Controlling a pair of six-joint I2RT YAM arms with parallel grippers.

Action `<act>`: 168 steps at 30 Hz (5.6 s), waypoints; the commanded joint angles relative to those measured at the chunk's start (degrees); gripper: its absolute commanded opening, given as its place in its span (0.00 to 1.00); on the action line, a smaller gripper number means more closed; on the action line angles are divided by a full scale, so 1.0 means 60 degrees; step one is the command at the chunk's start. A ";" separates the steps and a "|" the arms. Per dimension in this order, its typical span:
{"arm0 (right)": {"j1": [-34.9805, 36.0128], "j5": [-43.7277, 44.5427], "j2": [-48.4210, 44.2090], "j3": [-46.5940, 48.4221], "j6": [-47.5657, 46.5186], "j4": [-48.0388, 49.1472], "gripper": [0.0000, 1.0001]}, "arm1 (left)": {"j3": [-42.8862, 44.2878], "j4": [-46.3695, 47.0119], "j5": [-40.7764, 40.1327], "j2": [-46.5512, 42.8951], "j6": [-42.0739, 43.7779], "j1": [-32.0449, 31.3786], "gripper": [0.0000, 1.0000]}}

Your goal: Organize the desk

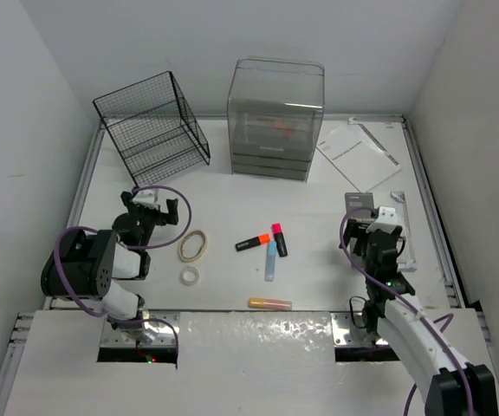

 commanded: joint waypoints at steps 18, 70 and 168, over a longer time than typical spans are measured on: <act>0.0996 -0.3189 0.1010 0.3304 -0.1673 0.0321 0.36 | 0.4759 -1.1177 0.4104 -0.3069 0.2068 -0.0176 1.00; 0.5086 0.3791 1.5340 1.2243 -1.3906 0.4247 0.00 | 0.2532 -0.8543 0.2344 -0.1822 0.3005 -0.0484 1.00; 0.4560 -0.2420 1.0484 1.1185 -0.7989 -0.2781 0.04 | 0.3394 -1.0252 0.2666 -0.3169 0.3324 -0.0965 1.00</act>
